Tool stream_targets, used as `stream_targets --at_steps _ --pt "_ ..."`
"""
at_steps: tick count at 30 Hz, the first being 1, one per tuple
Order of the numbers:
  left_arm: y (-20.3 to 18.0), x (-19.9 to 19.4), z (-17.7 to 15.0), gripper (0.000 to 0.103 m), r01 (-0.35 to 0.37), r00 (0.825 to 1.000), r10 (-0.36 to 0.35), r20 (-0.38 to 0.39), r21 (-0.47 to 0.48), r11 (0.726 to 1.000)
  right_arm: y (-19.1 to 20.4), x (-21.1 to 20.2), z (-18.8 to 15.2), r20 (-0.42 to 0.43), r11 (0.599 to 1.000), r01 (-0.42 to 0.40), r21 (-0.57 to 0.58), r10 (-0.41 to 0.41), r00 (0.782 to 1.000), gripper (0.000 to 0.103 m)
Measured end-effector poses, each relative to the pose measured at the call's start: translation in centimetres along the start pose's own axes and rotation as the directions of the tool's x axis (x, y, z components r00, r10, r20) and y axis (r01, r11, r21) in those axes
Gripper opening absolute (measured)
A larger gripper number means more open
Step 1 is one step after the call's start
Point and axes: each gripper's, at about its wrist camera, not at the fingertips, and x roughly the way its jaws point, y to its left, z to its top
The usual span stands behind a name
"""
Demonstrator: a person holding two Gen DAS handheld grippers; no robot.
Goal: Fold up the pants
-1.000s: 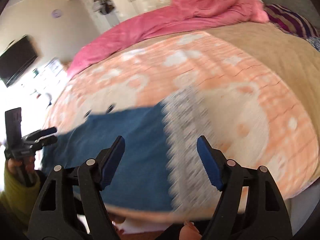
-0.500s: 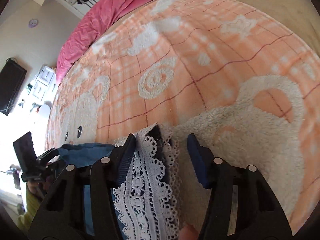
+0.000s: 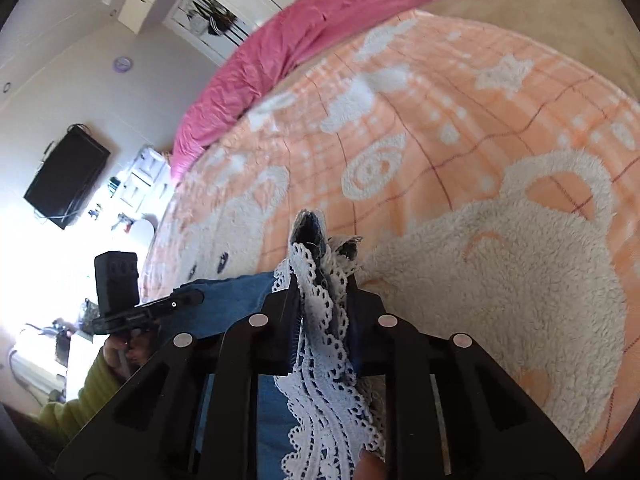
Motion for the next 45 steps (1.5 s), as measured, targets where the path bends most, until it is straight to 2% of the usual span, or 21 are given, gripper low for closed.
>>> stream_targets --at_steps 4,6,9,11,13,14,15,16,17,21,23,25,28,32,34,37,38,40,41,43,45 --pt "-0.6 -2.5 1.0 0.010 0.033 0.992 -0.033 0.124 0.002 0.999 0.6 -1.1 1.2 0.066 0.999 -0.010 -0.044 0.013 0.998 0.012" --pt "-1.4 -2.4 1.2 0.010 -0.037 0.988 0.028 0.155 0.052 0.998 0.7 -0.2 2.2 0.064 0.998 0.018 -0.052 -0.015 0.998 0.012" --pt "-0.7 -0.4 0.7 0.010 -0.098 0.988 0.093 0.121 0.040 0.994 0.3 2.7 3.1 -0.003 0.988 0.133 -0.076 -0.134 0.991 0.013" --pt "0.5 1.0 0.2 0.013 -0.137 0.988 0.136 0.072 0.012 0.991 -0.3 4.6 2.8 -0.062 0.975 0.204 -0.090 -0.210 0.976 0.016" --pt "1.6 1.5 0.0 0.015 -0.142 0.988 0.142 0.060 -0.007 0.990 -0.6 5.2 2.5 -0.070 0.968 0.233 -0.095 -0.240 0.968 0.018" --pt "1.6 1.4 0.0 0.016 -0.138 0.989 0.138 0.060 -0.012 0.990 -0.6 4.9 2.4 -0.060 0.968 0.238 -0.083 -0.243 0.968 0.027" --pt "1.5 0.9 0.2 0.026 -0.141 0.988 0.142 0.062 -0.016 0.990 -0.5 4.2 2.3 -0.045 0.968 0.242 -0.068 -0.245 0.968 0.033" --pt "1.2 0.2 0.3 0.044 -0.161 0.984 0.162 0.073 -0.017 0.987 -0.2 2.6 2.1 -0.005 0.970 0.239 -0.050 -0.239 0.971 0.034" --pt "0.9 -0.9 0.3 0.050 -0.191 0.977 0.191 0.093 -0.011 0.982 -0.1 1.5 1.8 0.024 0.971 0.235 -0.037 -0.234 0.972 0.036" --pt "-1.3 -6.1 -1.0 0.053 -0.280 0.945 0.273 0.179 0.014 0.960 1.2 -4.9 -2.1 0.116 0.976 0.216 -0.013 -0.213 0.970 0.051" --pt "-2.2 -8.4 -2.1 0.056 -0.318 0.929 0.310 0.204 0.010 0.948 1.0 -6.2 -4.4 0.101 0.979 0.205 0.022 -0.206 0.973 0.052" --pt "-2.6 -10.5 -3.7 0.057 -0.322 0.923 0.316 0.221 -0.009 0.947 1.0 -7.2 -7.5 0.068 0.981 0.186 0.055 -0.189 0.980 0.052" --pt "-2.7 -13.3 -7.8 0.057 -0.326 0.913 0.331 0.240 -0.062 0.943 1.3 -7.7 -9.8 0.055 0.981 0.191 0.043 -0.194 0.980 0.052" --pt "-1.9 -15.6 -12.2 0.057 -0.394 0.880 0.412 0.234 -0.123 0.911 0.7 -7.4 -9.9 0.058 0.985 0.164 0.061 -0.168 0.984 0.052" --pt "-1.1 -16.1 -13.5 0.057 -0.388 0.882 0.418 0.216 -0.165 0.907 0.2 -6.6 -9.7 0.039 0.985 0.159 0.066 -0.162 0.986 0.051" --pt "0.7 -16.3 -15.4 0.057 -0.447 0.854 0.492 0.169 -0.243 0.861 0.0 -5.6 -10.1 0.031 0.986 0.148 0.077 -0.151 0.988 0.051" --pt "1.1 -16.4 -15.6 0.057 -0.448 0.853 0.496 0.161 -0.262 0.855 0.2 -5.6 -10.2 0.036 0.986 0.146 0.075 -0.149 0.988 0.051" --pt "1.6 -16.5 -15.9 0.057 -0.449 0.851 0.500 0.159 -0.273 0.851 0.3 -5.8 -10.6 0.038 0.987 0.142 0.070 -0.145 0.989 0.046" --pt "1.6 -16.5 -15.9 0.057 -0.469 0.840 0.518 0.164 -0.261 0.843 0.4 -5.9 -10.8 0.037 0.988 0.141 0.067 -0.143 0.989 0.043" --pt "1.7 -16.7 -15.9 0.052 -0.486 0.830 0.533 0.165 -0.258 0.835 0.7 -5.8 -11.1 0.027 0.988 0.144 0.049 -0.146 0.989 0.028" --pt "2.4 -16.9 -15.8 0.047 -0.489 0.827 0.539 0.159 -0.266 0.830 1.2 -5.3 -11.4 0.004 0.992 0.123 0.024 -0.123 0.992 0.019"
